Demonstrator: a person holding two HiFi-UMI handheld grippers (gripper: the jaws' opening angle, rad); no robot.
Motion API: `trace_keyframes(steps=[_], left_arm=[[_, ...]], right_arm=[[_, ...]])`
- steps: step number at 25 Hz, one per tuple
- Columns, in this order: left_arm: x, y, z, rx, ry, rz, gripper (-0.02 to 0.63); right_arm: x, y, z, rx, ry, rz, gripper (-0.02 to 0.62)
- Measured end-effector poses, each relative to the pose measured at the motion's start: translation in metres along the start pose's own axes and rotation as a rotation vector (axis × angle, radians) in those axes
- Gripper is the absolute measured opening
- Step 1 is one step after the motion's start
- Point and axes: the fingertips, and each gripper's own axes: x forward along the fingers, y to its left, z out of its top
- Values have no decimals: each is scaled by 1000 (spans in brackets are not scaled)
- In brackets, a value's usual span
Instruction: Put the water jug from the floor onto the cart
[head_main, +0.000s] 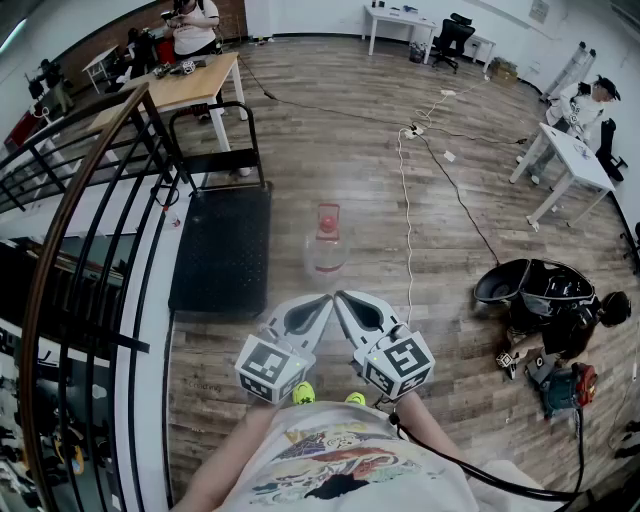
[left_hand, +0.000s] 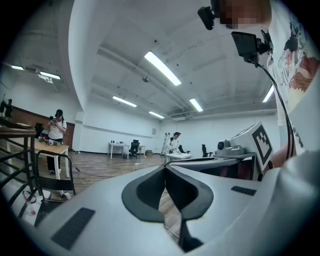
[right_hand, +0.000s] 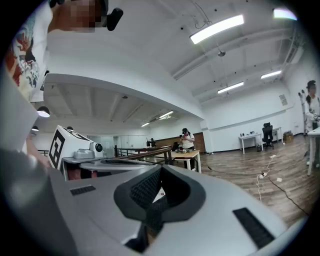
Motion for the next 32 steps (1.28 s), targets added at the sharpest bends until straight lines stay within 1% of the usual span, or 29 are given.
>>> trace_keyframes(steps=[5, 13, 19, 24, 32], left_arm=[[0, -3, -7, -2, -4, 0, 12], [-4, 9, -8, -16, -13, -6, 11], [-6, 13, -13, -33, -14, -9, 12], [-14, 22, -16, -34, -9, -17, 12], [-30, 43, -22, -75, -10, -28, 12]], right_arm=[[-3, 0, -7, -1, 0, -2, 21], [8, 2, -9, 26, -15, -18, 21], [12, 3, -14, 22, -2, -17, 21], [22, 11, -16, 33, -8, -35, 21], [42, 26, -22, 16, 22, -52, 23]])
